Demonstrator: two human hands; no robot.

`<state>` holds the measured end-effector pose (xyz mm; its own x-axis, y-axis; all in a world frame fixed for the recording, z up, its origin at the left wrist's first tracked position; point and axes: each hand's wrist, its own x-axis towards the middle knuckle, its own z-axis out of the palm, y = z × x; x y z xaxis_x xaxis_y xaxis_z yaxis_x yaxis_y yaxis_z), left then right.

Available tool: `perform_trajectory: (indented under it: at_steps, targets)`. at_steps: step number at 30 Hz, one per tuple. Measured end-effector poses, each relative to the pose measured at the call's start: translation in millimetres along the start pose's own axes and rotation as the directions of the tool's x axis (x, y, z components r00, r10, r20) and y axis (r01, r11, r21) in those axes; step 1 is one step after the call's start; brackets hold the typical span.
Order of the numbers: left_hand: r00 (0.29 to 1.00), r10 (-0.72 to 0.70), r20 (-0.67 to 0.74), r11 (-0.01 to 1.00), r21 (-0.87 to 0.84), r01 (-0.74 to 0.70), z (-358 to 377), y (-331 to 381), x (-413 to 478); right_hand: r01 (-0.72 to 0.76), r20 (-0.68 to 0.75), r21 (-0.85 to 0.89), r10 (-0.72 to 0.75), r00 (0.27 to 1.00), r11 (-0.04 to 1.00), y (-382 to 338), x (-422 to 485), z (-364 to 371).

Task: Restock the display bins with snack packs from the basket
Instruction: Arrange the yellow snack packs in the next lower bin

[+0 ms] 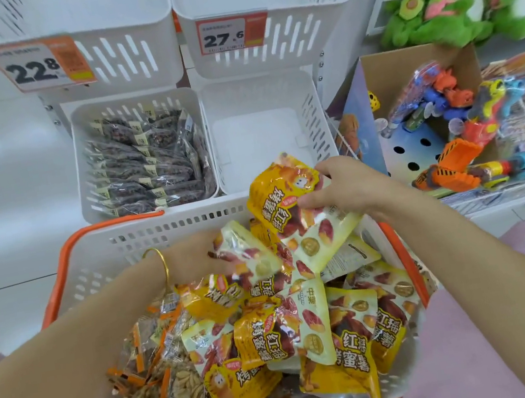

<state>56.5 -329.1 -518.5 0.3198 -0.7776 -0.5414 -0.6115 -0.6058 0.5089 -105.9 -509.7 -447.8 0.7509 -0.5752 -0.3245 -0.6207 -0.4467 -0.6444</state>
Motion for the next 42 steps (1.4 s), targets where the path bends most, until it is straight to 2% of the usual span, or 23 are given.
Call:
perform_trajectory:
  at_steps: [3, 7, 10, 12, 15, 18, 20, 25, 27, 29, 31, 34, 37, 40, 42]
  targets:
    - [0.993, -0.021, -0.119, 0.98, -0.201, -0.004, -18, -2, -8, -0.088, 0.096, 0.281, 0.063, 0.993, 0.956, 2, 7, -3]
    - [0.966, -0.117, -0.231, 0.864, -0.503, -0.016, -35, -11, -15, -0.104, 0.15, 0.428, 0.043, 0.988, 0.898, 0, 10, -8]
    - [0.939, -0.199, -0.282, 0.804, -0.594, -0.008, -45, -20, -14, -0.116, 0.142, 0.571, 0.041, 0.989, 0.813, -3, 14, -11]
    - [0.923, -0.254, -0.29, 0.752, -0.659, 0.0, -51, -21, -15, -0.096, 0.154, 0.612, 0.0, 0.988, 0.785, -5, 12, -15]
    - [0.93, -0.279, -0.24, 0.616, -0.788, -0.018, -56, -14, -18, -0.099, 0.213, 0.636, -0.051, 0.976, 0.765, -11, 8, -15]
    - [0.939, -0.267, -0.219, 0.519, -0.853, -0.052, -56, -8, -13, -0.091, 0.182, 0.587, -0.022, 0.983, 0.804, -15, 7, -5]
    - [0.945, -0.223, -0.239, 0.534, -0.841, -0.087, -56, -5, -13, -0.064, 0.142, 0.558, -0.02, 0.99, 0.828, -17, 8, 2]
    - [0.962, -0.11, -0.252, 0.765, -0.639, -0.08, -48, 1, -10, 0.046, 0.09, 0.521, -0.108, 0.99, 0.852, -31, 7, 8]
    - [0.982, -0.034, -0.184, 0.736, -0.67, -0.101, -42, 7, -10, 0.127, 0.02, 0.483, -0.156, 0.988, 0.866, -36, 9, 13]
    - [0.996, 0.02, -0.082, 0.639, -0.766, -0.075, -38, 18, -13, 0.246, -0.091, 0.314, -0.229, 0.969, 0.917, -39, 14, 16]
    - [0.997, 0.071, -0.019, 0.644, -0.763, -0.06, -37, 28, -16, 0.29, -0.138, 0.239, -0.263, 0.955, 0.927, -37, 21, 18]
    - [0.993, 0.109, -0.052, 0.741, -0.661, -0.116, -33, 35, -14, 0.251, -0.096, 0.356, -0.232, 0.968, 0.9, -37, 27, 24]
    - [0.985, 0.102, -0.137, 0.777, -0.607, -0.165, -40, 34, -3, 0.239, -0.023, 0.237, -0.241, 0.97, 0.942, -39, 40, 17]
    - [0.963, 0.074, -0.259, 0.827, -0.523, -0.204, -64, 37, 10, 0.135, 0.219, 0.251, -0.192, 0.957, 0.959, -39, 57, -7]
    - [0.942, 0.109, -0.318, 0.875, -0.419, -0.243, -78, 41, 24, 0.165, 0.232, 0.194, -0.209, 0.95, 0.967, -40, 72, -17]
